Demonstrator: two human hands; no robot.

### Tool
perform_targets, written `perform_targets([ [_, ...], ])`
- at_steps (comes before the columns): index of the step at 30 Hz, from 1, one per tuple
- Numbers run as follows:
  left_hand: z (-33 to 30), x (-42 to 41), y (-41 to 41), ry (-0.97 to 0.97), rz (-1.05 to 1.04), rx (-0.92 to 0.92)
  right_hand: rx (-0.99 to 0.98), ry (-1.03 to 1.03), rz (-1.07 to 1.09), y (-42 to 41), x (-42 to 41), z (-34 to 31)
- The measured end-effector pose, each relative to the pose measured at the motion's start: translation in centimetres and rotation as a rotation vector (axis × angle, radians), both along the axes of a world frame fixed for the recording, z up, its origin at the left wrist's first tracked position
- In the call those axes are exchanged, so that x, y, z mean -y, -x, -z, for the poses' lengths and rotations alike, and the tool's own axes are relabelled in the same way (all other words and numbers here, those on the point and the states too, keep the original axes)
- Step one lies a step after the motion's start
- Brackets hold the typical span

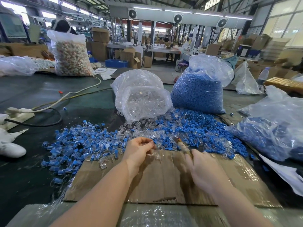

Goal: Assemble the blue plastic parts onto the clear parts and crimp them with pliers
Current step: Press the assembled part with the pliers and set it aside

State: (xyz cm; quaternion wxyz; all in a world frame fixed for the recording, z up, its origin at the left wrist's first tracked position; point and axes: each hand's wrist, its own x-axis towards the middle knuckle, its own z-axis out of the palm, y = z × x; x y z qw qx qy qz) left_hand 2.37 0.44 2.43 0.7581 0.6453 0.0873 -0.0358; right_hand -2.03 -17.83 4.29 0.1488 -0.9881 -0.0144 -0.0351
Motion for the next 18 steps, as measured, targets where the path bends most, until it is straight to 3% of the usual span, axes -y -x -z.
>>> perform_targets([
  [3, -0.5, 0.3, -0.3, 0.02, -0.011, -0.02, -0.242, -0.471, -0.053, 0.0, -1.2, -2.0],
  [7, -0.8, 0.4, -0.7, -0.032, -0.054, -0.022, -0.447, -0.702, -0.002, 0.5, -2.0, -3.4],
  [11, -0.9, 0.1, -0.8, -0.047, -0.08, -0.03, -0.536, -0.762, -0.029, 0.1, -2.0, -3.9],
  [18, -1.0, -0.1, -0.7, -0.077, -0.092, -0.058, -0.61, -0.611, -0.095, -0.2, -1.7, -3.5],
])
